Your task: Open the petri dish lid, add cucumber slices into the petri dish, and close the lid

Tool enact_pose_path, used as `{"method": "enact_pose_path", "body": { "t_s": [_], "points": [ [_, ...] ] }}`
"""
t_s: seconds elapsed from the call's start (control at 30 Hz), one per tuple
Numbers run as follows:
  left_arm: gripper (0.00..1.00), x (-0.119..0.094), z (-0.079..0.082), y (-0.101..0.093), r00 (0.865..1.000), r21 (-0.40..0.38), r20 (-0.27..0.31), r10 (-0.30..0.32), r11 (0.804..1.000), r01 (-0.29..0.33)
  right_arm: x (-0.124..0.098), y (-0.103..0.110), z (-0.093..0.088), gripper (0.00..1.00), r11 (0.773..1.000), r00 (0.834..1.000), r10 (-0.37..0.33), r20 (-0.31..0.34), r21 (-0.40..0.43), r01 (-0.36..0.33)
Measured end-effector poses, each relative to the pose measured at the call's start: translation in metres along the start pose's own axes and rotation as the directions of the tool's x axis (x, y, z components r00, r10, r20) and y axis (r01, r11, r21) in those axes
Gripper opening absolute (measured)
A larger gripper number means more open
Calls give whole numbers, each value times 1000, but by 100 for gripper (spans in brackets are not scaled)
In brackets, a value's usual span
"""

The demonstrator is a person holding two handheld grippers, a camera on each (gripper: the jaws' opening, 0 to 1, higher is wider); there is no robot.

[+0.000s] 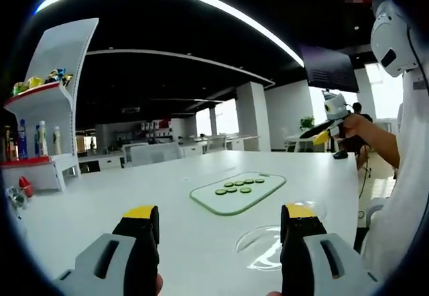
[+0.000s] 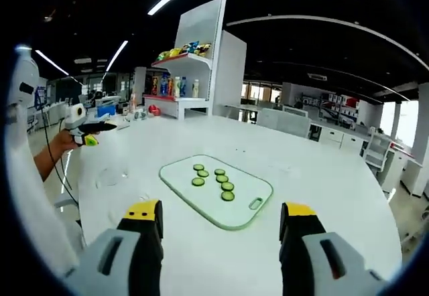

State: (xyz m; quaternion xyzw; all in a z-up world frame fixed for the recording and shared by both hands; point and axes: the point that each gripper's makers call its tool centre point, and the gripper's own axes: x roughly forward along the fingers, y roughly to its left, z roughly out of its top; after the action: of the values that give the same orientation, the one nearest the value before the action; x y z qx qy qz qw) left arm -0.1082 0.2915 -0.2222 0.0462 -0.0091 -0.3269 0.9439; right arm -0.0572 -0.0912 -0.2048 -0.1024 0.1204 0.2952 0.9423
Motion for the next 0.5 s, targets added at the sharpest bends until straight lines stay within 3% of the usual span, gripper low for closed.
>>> {"method": "enact_pose_path", "body": {
  "t_s": [0.5],
  "points": [
    [74, -3, 0, -5, 1000, 2, -7, -3, 1000, 3, 41, 7, 9, 65, 997, 995, 73, -73, -2, -73]
  ]
}}
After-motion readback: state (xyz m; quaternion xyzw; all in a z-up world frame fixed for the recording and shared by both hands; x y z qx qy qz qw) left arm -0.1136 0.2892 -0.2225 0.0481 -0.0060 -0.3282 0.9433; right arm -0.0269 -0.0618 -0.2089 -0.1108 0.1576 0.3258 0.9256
